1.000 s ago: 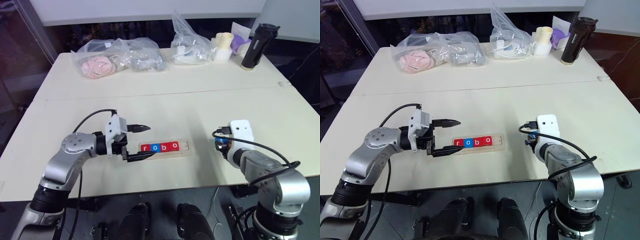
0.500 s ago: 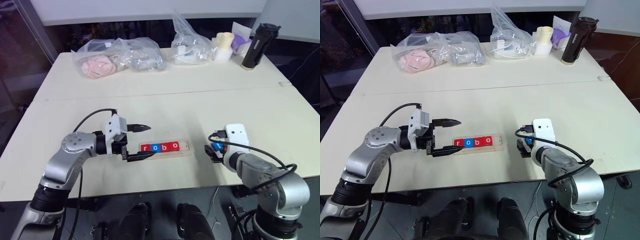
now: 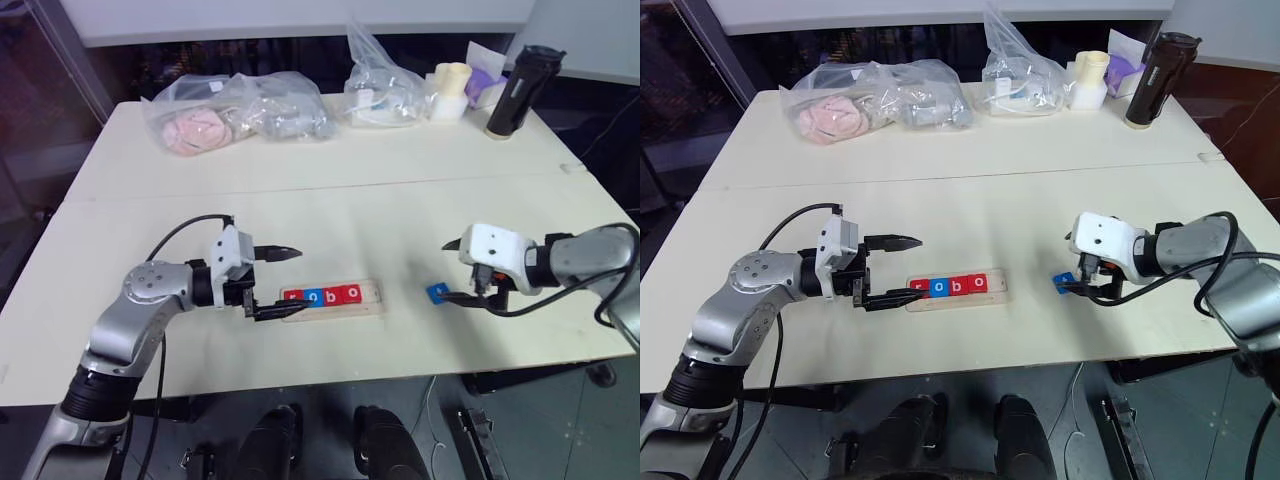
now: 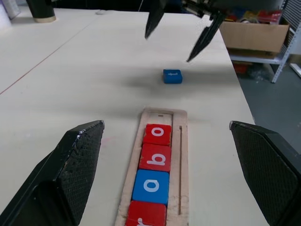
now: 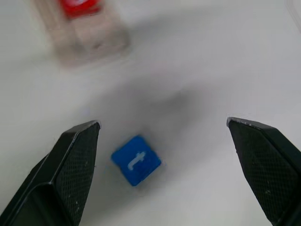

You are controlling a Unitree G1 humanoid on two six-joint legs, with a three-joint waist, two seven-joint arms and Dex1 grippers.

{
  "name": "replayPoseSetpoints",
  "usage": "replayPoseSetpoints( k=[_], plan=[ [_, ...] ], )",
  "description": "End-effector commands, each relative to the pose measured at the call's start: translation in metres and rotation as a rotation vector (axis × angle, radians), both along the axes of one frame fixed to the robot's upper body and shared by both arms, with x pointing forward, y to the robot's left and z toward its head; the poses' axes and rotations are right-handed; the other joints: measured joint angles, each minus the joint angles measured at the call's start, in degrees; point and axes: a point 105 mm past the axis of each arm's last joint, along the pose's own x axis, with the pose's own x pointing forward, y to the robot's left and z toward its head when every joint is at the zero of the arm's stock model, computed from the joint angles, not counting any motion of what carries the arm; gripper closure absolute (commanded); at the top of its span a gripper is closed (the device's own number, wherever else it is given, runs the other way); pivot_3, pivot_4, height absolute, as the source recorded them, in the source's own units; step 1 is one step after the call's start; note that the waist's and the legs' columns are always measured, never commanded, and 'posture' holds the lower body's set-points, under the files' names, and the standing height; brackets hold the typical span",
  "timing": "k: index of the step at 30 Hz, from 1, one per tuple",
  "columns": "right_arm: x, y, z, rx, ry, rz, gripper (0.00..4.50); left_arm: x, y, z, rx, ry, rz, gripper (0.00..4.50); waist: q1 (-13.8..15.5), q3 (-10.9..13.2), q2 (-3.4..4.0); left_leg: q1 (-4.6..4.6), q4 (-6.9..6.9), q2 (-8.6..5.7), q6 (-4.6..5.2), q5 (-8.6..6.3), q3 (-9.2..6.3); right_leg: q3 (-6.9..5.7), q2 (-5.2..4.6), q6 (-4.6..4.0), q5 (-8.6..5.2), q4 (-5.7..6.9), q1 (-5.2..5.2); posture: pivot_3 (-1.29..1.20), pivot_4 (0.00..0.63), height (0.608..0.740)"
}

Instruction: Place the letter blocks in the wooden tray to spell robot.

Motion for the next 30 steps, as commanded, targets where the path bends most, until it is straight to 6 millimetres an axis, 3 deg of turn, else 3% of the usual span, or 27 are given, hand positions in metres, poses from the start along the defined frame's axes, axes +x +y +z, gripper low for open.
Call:
replayPoseSetpoints(
  k=[1,6,18,26,30],
  plan=[
    [0.004,-0.002,-0.003,-0.072,0.022,0.150,0.06,0.000,-0.001,0.008,-0.003,-0.040,-0.007,0.00,0.0,0.0,-0.01,0.01,0.00,0.01,0.00,0.00,0.00,0.01,0.01,-0.01,-0.01,0.00,0.00,0.00,0.150,0.738],
    [0.008,-0.005,-0.014,-0.041,0.146,0.187,0.06,0.000,0.001,0.010,-0.002,-0.049,0.004,0.00,0.2,0.0,0.01,0.01,-0.01,0.06,-0.01,0.00,-0.03,0.10,0.05,-0.11,0.02,0.05,-0.05,0.00,0.150,0.738],
    [0.020,-0.017,-0.033,-0.006,0.235,0.133,0.06,-0.002,0.004,0.011,0.001,-0.054,0.027,0.00,0.3,0.0,0.02,0.01,0.02,0.00,-0.02,0.00,-0.02,0.16,0.04,0.00,0.09,0.08,-0.07,0.00,0.150,0.738],
    [0.029,-0.007,-0.032,0.048,0.240,0.115,0.06,-0.003,0.002,0.011,0.001,-0.051,0.026,0.00,0.2,0.0,0.02,0.06,0.04,0.00,-0.05,0.02,-0.02,0.20,0.05,0.01,0.10,0.24,-0.08,0.00,0.150,0.738],
    [0.030,-0.005,-0.035,0.059,0.248,0.107,1.87,-0.003,0.002,0.011,0.003,-0.053,0.023,0.00,0.2,0.0,0.02,0.06,0.06,-0.01,-0.06,0.03,-0.02,0.20,0.06,0.00,0.11,0.25,-0.08,0.00,0.150,0.738]
  ],
)
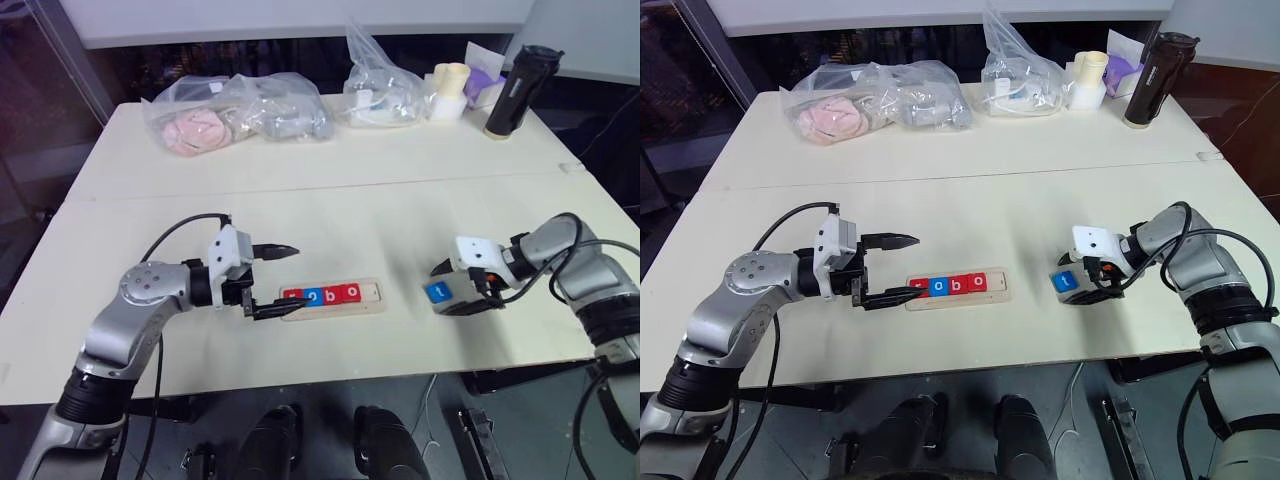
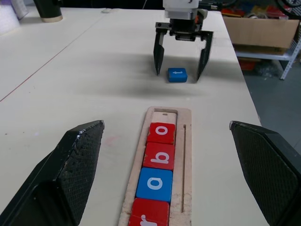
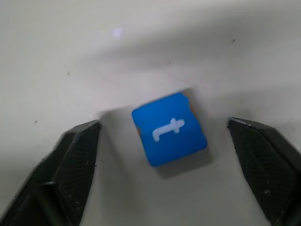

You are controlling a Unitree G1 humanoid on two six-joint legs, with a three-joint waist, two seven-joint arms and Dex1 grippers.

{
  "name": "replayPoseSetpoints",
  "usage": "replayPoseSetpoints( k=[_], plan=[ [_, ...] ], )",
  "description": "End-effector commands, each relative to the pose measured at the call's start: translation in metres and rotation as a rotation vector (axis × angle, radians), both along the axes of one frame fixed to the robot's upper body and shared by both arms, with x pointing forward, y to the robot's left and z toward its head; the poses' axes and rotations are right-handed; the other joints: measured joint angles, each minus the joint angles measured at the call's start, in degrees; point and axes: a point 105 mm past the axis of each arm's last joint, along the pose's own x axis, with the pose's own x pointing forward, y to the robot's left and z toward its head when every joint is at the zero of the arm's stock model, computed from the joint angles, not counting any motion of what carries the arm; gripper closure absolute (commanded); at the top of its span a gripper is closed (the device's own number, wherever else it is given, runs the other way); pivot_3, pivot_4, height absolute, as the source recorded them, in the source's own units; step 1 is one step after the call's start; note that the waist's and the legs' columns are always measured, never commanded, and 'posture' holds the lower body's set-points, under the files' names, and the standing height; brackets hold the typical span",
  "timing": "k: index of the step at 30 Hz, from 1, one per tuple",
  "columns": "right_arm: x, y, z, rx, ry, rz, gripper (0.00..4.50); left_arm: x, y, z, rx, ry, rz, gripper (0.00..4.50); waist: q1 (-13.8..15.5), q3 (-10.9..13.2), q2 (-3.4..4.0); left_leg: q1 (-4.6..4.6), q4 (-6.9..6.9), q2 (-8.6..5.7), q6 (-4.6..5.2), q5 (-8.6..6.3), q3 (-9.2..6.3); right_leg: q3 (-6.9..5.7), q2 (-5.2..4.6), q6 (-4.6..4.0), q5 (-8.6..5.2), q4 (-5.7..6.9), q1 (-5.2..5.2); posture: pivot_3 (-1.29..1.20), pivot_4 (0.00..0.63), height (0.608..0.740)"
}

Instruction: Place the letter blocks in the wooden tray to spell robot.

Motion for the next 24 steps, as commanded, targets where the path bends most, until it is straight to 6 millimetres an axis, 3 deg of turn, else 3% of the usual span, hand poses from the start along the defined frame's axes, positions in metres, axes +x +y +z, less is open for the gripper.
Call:
replayPoseSetpoints(
  k=[1,3,9,13,17,24],
  plan=[
    [0.005,0.000,0.009,0.010,-0.033,-0.006,2.38,-0.003,-0.001,0.009,-0.006,-0.037,-0.012,0.00,0.0,0.0,0.00,0.00,0.00,0.00,0.00,0.00,0.00,0.00,0.00,0.00,0.00,0.00,0.00,0.00,0.150,0.738],
    [0.004,0.000,0.010,0.009,-0.033,-0.006,3.37,-0.003,-0.002,0.009,-0.006,-0.036,-0.014,0.00,0.0,0.0,0.01,0.00,0.00,-0.01,0.00,0.00,0.00,0.00,0.00,0.01,0.00,0.00,0.00,0.00,0.150,0.738],
    [0.012,0.021,0.031,0.089,-0.087,-0.002,3.36,-0.003,-0.002,0.008,-0.007,-0.035,-0.013,0.00,-0.1,0.0,0.01,0.00,0.04,-0.02,-0.01,0.01,0.00,0.02,0.00,0.01,0.01,0.06,-0.01,0.00,0.150,0.738],
    [-0.002,0.064,0.044,0.139,-0.099,0.134,3.36,-0.003,-0.003,0.008,-0.012,-0.036,-0.015,0.00,-0.2,0.0,0.01,0.01,0.01,0.00,-0.01,0.01,0.00,0.04,0.01,0.01,0.01,0.12,-0.06,0.00,0.150,0.738],
    [-0.009,0.089,0.036,0.144,-0.102,0.181,3.36,-0.004,-0.005,0.008,-0.015,-0.037,-0.018,0.00,0.1,0.0,0.01,0.01,0.03,0.01,-0.02,0.01,-0.01,0.04,0.01,0.03,0.02,0.16,-0.08,0.00,0.150,0.738],
    [-0.006,0.109,0.026,0.170,-0.107,0.188,3.36,-0.005,-0.004,0.008,-0.014,-0.036,-0.016,0.00,0.7,0.0,0.00,0.00,0.10,-0.07,-0.02,0.01,0.00,0.06,-0.02,0.02,0.02,0.16,-0.05,0.00,0.150,0.738]
  ],
)
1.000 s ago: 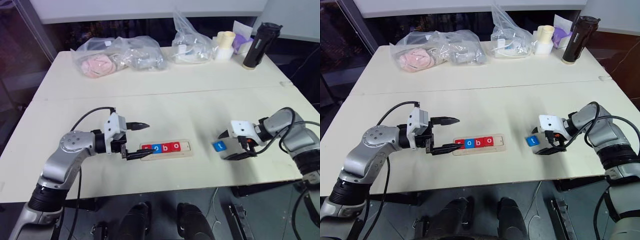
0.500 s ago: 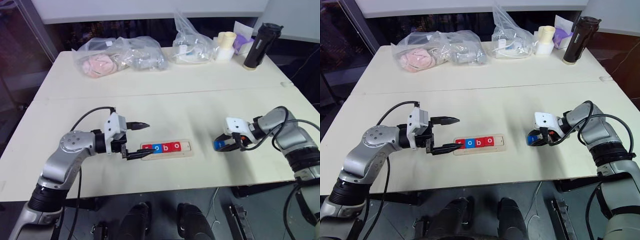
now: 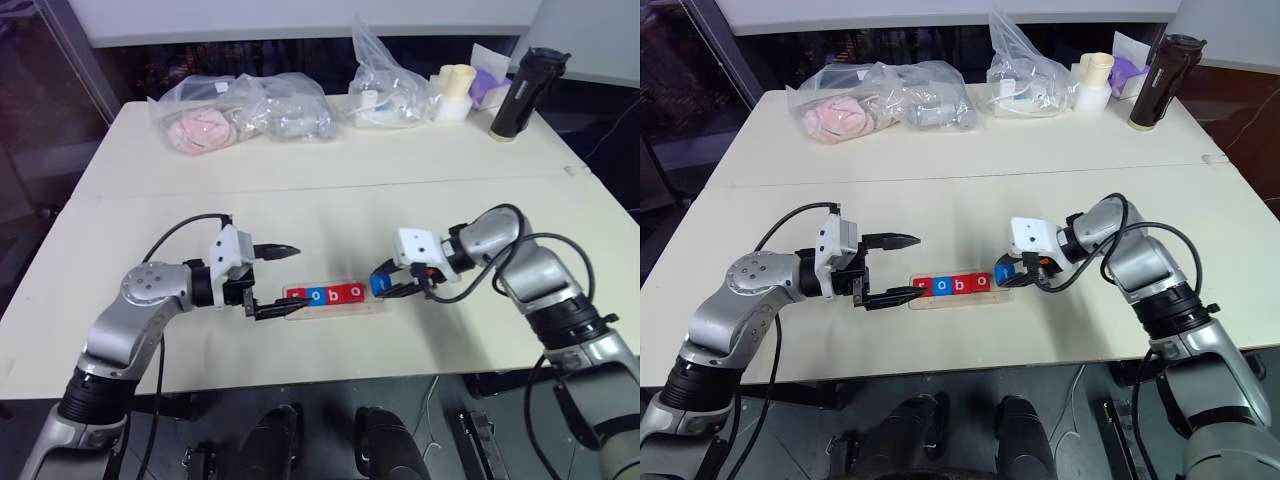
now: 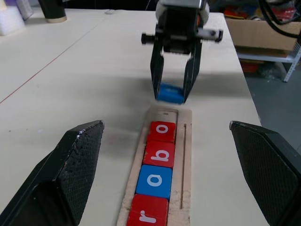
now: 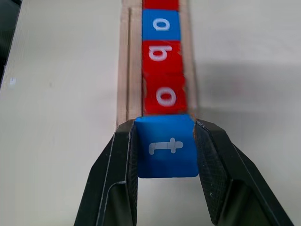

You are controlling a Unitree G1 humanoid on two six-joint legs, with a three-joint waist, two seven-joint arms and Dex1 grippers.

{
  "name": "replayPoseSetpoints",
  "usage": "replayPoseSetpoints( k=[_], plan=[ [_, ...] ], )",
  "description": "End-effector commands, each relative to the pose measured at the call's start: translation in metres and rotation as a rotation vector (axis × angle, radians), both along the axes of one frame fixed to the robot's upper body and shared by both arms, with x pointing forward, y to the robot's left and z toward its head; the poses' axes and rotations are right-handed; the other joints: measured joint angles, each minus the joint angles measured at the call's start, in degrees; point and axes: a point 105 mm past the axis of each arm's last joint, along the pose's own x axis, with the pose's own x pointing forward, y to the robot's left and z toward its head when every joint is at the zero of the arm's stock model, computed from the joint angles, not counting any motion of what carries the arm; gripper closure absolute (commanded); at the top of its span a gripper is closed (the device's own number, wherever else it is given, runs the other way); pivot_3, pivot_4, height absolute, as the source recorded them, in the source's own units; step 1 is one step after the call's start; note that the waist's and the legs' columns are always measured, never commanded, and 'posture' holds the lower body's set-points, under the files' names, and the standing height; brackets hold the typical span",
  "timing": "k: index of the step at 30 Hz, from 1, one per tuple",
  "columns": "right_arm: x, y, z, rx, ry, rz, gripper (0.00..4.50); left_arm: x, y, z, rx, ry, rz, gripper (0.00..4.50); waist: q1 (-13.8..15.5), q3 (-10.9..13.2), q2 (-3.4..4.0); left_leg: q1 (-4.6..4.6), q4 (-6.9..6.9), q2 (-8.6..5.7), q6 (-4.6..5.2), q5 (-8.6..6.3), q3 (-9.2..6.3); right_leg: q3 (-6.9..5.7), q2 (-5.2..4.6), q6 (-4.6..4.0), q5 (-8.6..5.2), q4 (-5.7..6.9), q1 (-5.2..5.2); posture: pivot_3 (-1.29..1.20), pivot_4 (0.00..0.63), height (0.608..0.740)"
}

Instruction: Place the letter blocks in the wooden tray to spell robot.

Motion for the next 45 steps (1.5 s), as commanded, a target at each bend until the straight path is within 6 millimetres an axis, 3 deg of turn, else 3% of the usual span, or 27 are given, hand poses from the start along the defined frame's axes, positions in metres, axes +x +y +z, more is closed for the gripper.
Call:
replayPoseSetpoints(
  k=[1,17,35,42,45],
  plan=[
    [0.001,0.005,0.006,0.007,-0.028,0.009,3.36,-0.005,-0.002,0.009,-0.007,-0.037,-0.015,0.00,0.2,0.0,0.00,0.00,-0.01,0.00,0.00,0.00,0.00,0.00,0.00,0.00,0.00,0.01,-0.01,0.00,0.150,0.738],
    [0.008,-0.005,-0.006,-0.042,-0.004,-0.013,3.36,-0.006,-0.004,0.008,-0.013,-0.034,-0.007,0.00,0.3,0.0,0.00,0.01,0.00,0.01,-0.03,0.03,0.00,0.00,0.04,0.00,0.00,0.10,-0.03,0.00,0.150,0.738],
    [0.010,0.002,-0.005,-0.031,0.010,-0.005,3.36,-0.006,-0.003,0.008,-0.016,-0.029,-0.001,0.00,0.3,0.0,0.00,0.04,0.00,0.00,-0.09,0.07,0.00,0.00,0.04,0.00,0.00,0.22,-0.05,0.00,0.150,0.738],
    [0.009,0.011,0.007,0.014,-0.009,0.006,0.03,-0.006,-0.004,0.008,-0.018,-0.027,-0.004,0.00,0.2,0.0,0.00,0.05,0.01,0.00,-0.10,0.08,0.00,0.01,0.04,0.00,0.00,0.26,-0.06,0.00,0.150,0.738],
    [0.011,0.011,0.012,0.024,-0.030,-0.009,0.03,-0.006,-0.005,0.009,-0.019,-0.026,-0.006,0.00,0.2,0.0,0.00,0.05,0.01,0.01,-0.11,0.08,0.00,0.01,0.03,0.00,0.00,0.31,-0.08,0.00,0.150,0.738]
  ],
)
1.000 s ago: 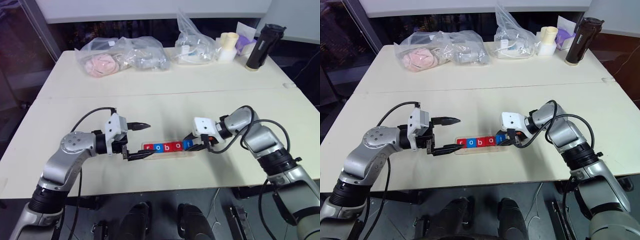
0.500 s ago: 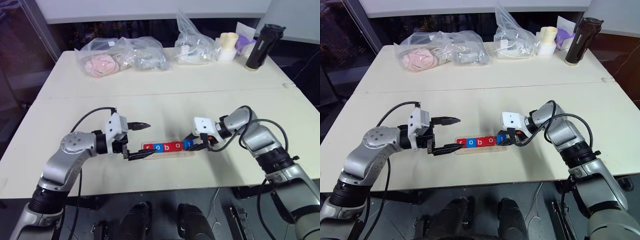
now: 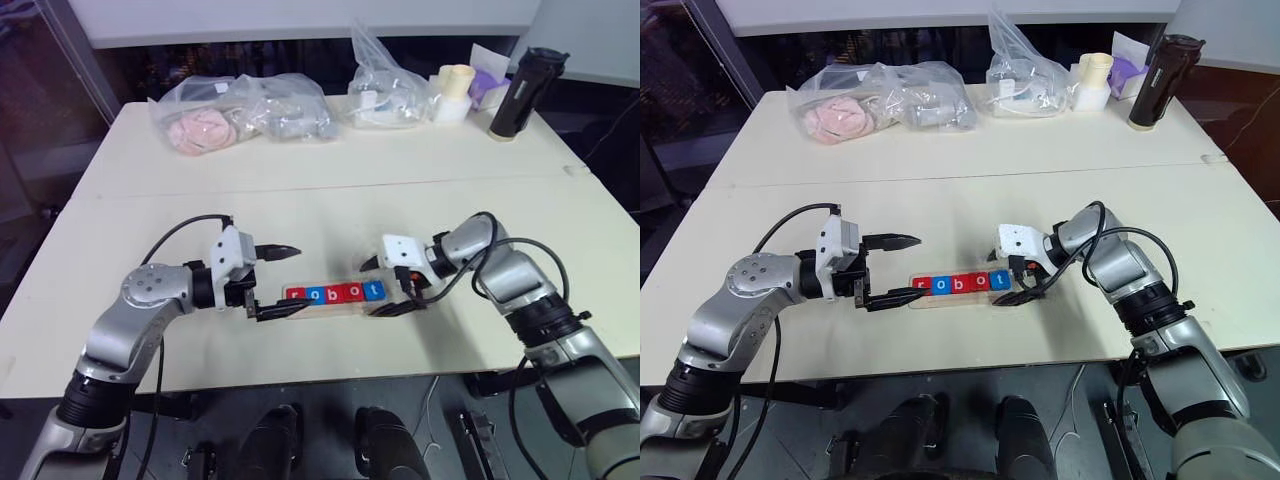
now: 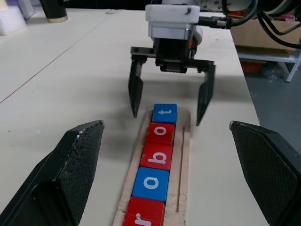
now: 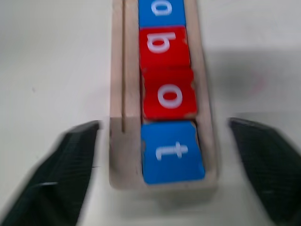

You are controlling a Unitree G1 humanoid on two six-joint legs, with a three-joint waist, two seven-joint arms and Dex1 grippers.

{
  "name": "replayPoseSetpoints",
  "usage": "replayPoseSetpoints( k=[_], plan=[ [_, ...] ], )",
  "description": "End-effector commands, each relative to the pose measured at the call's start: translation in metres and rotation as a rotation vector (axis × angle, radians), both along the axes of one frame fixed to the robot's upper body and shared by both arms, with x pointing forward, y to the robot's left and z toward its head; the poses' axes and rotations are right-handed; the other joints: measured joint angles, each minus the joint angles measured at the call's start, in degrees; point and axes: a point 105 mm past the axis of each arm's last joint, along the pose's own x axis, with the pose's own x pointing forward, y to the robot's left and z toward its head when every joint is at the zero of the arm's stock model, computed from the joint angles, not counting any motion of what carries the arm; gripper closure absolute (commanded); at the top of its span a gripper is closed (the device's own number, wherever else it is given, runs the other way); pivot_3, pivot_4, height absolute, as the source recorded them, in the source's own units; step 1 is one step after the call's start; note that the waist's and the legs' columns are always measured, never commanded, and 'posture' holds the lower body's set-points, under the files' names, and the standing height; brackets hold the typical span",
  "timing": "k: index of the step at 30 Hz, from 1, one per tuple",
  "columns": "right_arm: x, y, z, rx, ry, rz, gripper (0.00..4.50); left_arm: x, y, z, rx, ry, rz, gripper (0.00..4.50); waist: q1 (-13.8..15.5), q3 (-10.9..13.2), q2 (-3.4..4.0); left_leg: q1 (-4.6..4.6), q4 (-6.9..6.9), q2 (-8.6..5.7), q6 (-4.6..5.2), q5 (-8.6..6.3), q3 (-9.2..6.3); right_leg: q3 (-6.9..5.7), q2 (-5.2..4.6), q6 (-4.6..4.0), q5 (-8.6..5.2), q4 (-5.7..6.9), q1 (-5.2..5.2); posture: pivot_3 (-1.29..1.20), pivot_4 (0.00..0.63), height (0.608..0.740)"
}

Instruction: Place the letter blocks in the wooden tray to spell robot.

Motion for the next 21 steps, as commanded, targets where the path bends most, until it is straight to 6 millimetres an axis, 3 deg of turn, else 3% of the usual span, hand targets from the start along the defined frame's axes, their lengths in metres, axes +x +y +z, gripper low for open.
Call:
replayPoseSetpoints(
  k=[1,8,13,21],
  plan=[
    [0.005,0.005,0.028,0.045,-0.087,0.004,0.03,-0.004,-0.003,0.008,-0.018,-0.028,-0.018,0.00,0.0,0.0,0.00,0.00,0.00,0.00,0.00,0.00,0.00,0.00,0.00,0.00,0.00,0.01,0.00,0.00,0.150,0.738],
    [0.021,-0.014,0.048,0.078,-0.192,-0.121,0.03,-0.005,-0.005,0.008,-0.018,-0.025,-0.028,0.00,0.2,0.0,0.00,0.00,0.00,0.00,-0.02,0.01,0.00,0.00,0.00,-0.01,0.00,0.01,0.00,0.00,0.150,0.738],
    [0.024,-0.041,0.039,0.029,-0.205,-0.191,0.03,-0.005,-0.006,0.007,-0.020,-0.024,-0.035,0.00,0.3,0.0,0.00,0.00,0.00,-0.01,-0.02,0.01,0.00,0.00,-0.01,-0.01,-0.01,0.01,0.00,0.00,0.150,0.738],
    [0.023,-0.039,0.033,0.031,-0.194,-0.190,0.03,-0.004,-0.007,0.007,-0.021,-0.027,-0.041,0.00,-0.1,0.0,0.00,0.01,0.00,0.02,-0.02,0.02,0.00,0.01,-0.01,-0.01,-0.01,0.05,-0.02,0.00,0.150,0.738]
  ],
)
